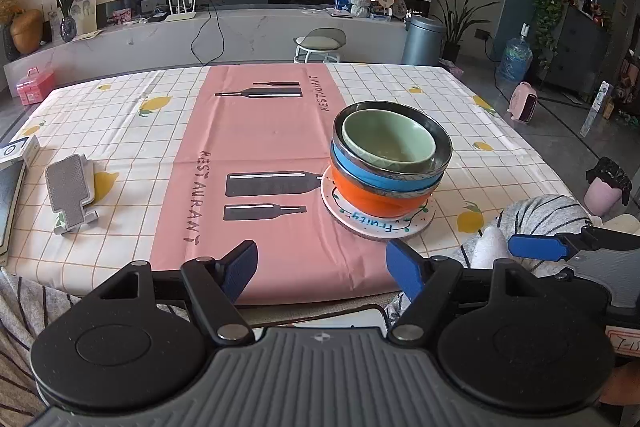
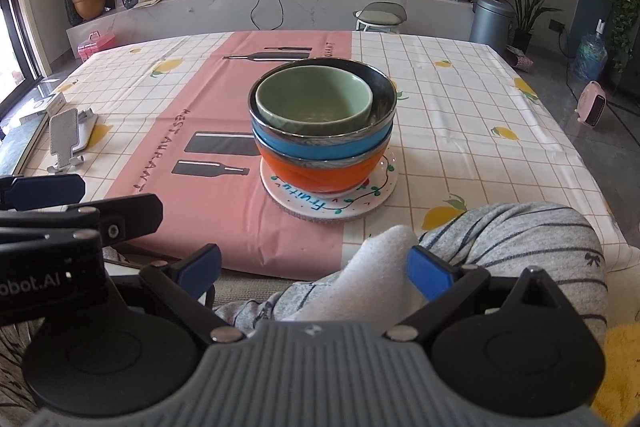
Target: Organize plates and bowls
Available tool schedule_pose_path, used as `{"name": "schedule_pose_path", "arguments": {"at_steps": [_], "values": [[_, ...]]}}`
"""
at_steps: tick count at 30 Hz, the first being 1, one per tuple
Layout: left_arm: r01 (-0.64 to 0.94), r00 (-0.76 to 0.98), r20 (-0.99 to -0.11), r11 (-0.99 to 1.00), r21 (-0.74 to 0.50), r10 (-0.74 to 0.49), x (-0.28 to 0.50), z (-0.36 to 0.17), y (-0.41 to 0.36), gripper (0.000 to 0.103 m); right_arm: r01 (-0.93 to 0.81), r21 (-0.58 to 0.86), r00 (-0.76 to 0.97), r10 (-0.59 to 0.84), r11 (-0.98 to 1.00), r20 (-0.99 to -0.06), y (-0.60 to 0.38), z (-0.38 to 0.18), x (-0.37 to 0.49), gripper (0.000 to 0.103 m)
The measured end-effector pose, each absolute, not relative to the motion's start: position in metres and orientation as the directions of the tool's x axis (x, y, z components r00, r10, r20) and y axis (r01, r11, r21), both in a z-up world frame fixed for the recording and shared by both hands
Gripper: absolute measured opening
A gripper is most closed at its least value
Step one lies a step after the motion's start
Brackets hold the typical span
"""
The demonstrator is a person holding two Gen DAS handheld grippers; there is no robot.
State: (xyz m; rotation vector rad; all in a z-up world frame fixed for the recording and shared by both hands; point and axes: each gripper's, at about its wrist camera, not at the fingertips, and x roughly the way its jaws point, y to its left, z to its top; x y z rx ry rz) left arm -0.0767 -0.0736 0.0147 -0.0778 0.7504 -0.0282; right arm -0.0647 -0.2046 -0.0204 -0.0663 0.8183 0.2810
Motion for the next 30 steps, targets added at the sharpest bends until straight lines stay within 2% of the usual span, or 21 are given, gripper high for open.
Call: {"name": "schedule_pose_path", "arguments": {"at_steps": [30], "values": [[-0.027,0.735,-0.678,0.998,-0.065,-0.024,-0.0791,0.0169,-0.072,0.087,-0.286,0.035,0.665,0.225,0.958,-0.713,-0.2013,-0.0175,-0.0685,0.097]]}}
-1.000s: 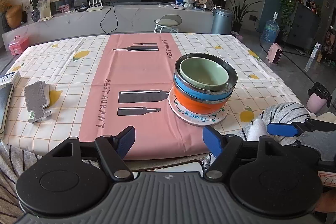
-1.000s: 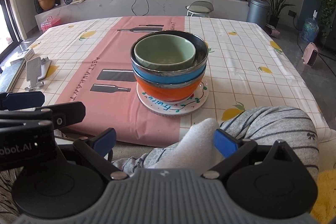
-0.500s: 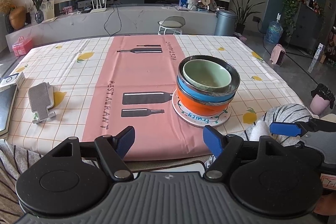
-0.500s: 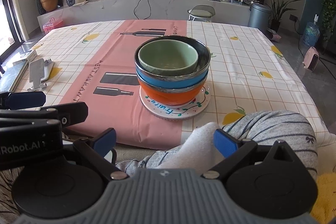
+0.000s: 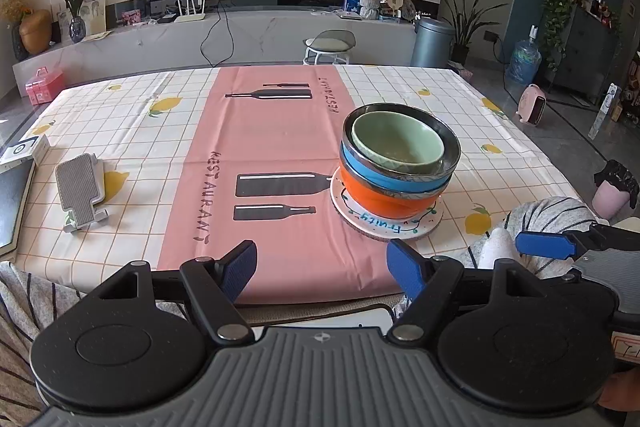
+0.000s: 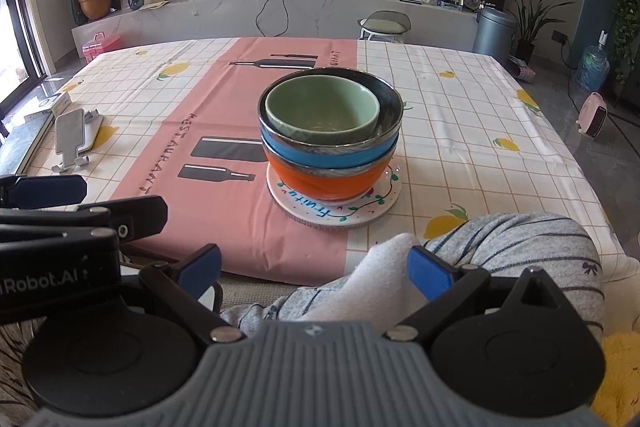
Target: Organize plates and bowls
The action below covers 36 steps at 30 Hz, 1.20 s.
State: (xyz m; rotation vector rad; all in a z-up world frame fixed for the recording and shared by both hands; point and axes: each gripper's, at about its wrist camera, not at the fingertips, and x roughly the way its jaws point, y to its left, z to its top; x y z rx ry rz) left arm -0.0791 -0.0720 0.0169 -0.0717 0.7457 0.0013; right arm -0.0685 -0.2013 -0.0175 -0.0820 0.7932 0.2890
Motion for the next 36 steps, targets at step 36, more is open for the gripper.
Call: {"name": "schedule_pose_path", "arguments": {"at_steps": [36], "values": [[-0.045,0.723,-0.69,0.997,-0.069,-0.015,-0.0813,0.0134,-0.0686,0.087,-0.303,0.03,0.654,0.23,0.953,-0.72,-0.1962,-0.0207,-0.0685,0.097]]}}
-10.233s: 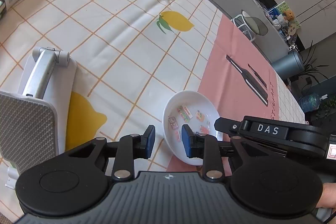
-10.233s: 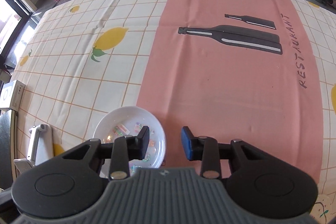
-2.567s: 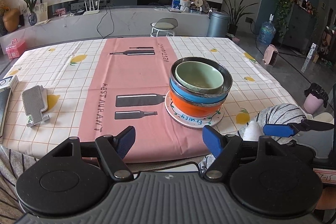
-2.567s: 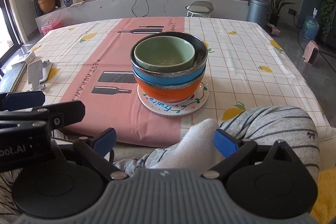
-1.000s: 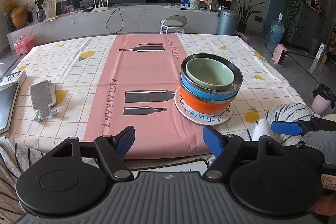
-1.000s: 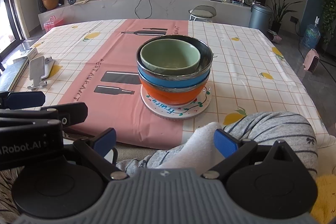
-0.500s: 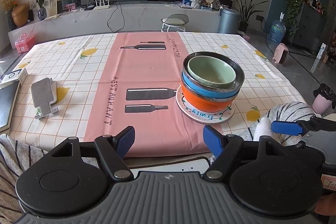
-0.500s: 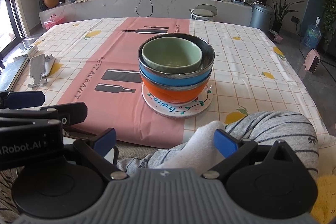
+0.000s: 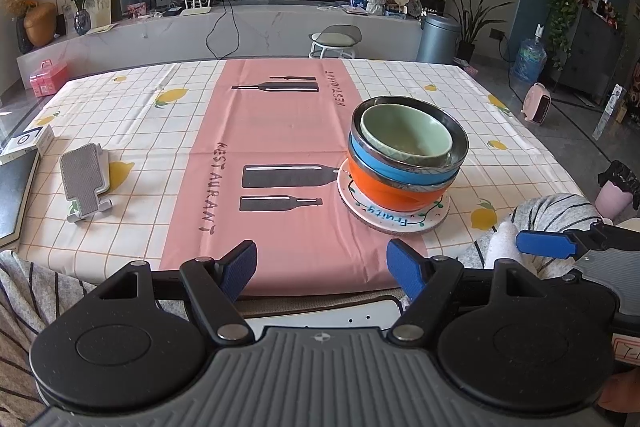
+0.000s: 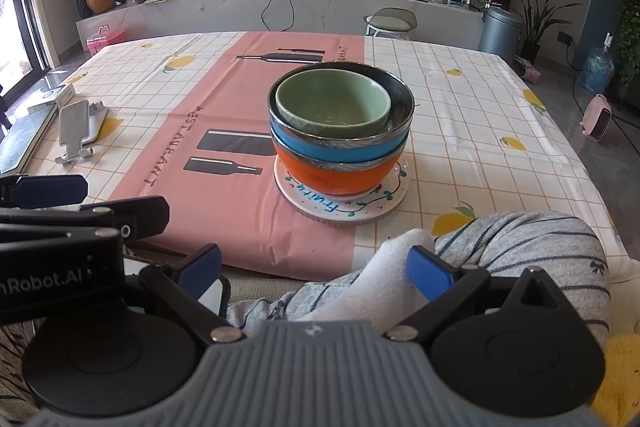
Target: Organize plates and bowls
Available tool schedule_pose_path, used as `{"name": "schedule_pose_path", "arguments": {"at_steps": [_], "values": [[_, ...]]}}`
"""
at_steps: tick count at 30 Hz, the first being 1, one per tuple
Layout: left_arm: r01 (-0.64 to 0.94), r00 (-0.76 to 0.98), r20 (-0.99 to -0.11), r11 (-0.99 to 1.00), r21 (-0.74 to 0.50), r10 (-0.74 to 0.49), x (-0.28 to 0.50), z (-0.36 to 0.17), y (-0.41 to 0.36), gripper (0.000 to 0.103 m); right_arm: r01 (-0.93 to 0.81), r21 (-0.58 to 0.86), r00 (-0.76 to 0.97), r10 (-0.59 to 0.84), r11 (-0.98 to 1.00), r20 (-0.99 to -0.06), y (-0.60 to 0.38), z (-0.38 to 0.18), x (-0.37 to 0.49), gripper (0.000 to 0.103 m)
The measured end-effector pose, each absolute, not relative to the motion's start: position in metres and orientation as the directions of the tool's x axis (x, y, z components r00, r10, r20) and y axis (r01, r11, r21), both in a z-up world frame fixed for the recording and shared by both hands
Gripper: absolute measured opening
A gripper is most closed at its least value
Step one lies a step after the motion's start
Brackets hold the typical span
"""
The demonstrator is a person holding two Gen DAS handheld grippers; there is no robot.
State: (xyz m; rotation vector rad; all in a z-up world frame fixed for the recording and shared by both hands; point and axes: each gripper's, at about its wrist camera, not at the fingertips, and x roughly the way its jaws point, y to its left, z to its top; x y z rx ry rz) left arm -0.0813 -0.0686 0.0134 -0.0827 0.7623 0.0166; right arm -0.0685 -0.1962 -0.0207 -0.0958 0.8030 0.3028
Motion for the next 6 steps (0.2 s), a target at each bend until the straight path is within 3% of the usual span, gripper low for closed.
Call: {"name": "schedule_pose_path", "arguments": {"at_steps": [6], "values": [[-0.047,0.723,-0.691,0.996,-0.069,-0.013,-0.0818,0.0135,-0.0685,0.087,-0.305,0.031,0.653,0.233,0.952,-0.72,-0.1948,-0.0214,-0.0687,0.097]]}}
